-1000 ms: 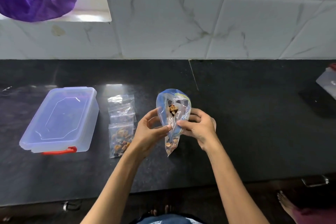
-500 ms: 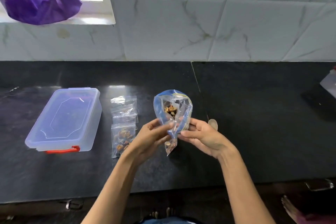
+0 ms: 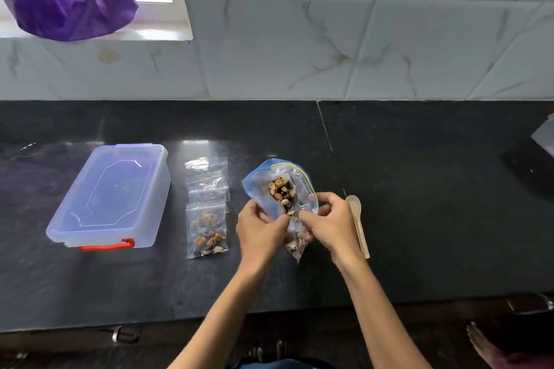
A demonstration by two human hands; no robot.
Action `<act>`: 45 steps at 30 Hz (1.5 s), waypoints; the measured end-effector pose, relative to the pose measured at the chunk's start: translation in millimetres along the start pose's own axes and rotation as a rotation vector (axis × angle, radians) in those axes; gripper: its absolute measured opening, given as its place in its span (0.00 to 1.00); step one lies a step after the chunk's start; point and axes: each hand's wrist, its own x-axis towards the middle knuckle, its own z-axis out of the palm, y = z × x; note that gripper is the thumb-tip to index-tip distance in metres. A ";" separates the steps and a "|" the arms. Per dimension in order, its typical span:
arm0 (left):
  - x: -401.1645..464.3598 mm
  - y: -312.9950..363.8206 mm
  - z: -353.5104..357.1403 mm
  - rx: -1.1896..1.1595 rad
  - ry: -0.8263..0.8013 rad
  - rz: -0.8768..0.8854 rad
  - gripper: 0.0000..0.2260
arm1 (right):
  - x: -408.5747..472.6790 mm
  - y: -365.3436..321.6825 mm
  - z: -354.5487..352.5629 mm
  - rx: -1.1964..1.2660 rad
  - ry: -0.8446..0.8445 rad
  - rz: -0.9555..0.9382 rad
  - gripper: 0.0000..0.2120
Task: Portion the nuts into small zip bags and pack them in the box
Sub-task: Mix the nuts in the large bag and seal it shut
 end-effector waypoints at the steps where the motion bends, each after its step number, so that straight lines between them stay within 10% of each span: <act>1: -4.0 3.6 3.6 0.114 0.046 0.072 0.09 | -0.2 1.2 5.2 -0.192 0.069 -0.087 0.11; 4: -7.7 16.5 6.6 0.404 0.027 0.176 0.12 | 0.6 1.5 10.1 -0.499 0.074 -0.183 0.12; 7: 2.8 22.7 -6.1 0.489 -0.087 0.010 0.20 | 9.1 -11.3 -10.3 -0.126 -0.232 0.093 0.16; 17: 88.2 50.5 -24.9 -0.121 -0.579 -0.472 0.08 | 82.0 -39.2 -35.2 0.313 -0.697 0.363 0.15; 23: 93.7 40.0 -34.8 -0.551 -0.697 -0.500 0.12 | 80.7 -38.4 -30.3 0.178 -0.482 0.211 0.11; 28: 91.3 36.6 -27.1 0.067 -0.460 -0.160 0.05 | 72.2 -30.6 -17.6 -0.316 -0.103 -0.063 0.08; 35: 115.7 71.6 -17.5 0.489 -0.524 -0.134 0.19 | 100.7 -68.7 -19.2 -0.233 -0.558 0.204 0.19; 40: 135.2 85.1 -8.8 0.614 -0.701 -0.172 0.10 | 124.5 -76.4 -0.6 -0.465 -0.696 0.245 0.14; 45: 118.5 80.1 7.2 0.967 -0.324 0.458 0.03 | 105.7 -81.5 11.6 -0.645 -0.290 -0.240 0.04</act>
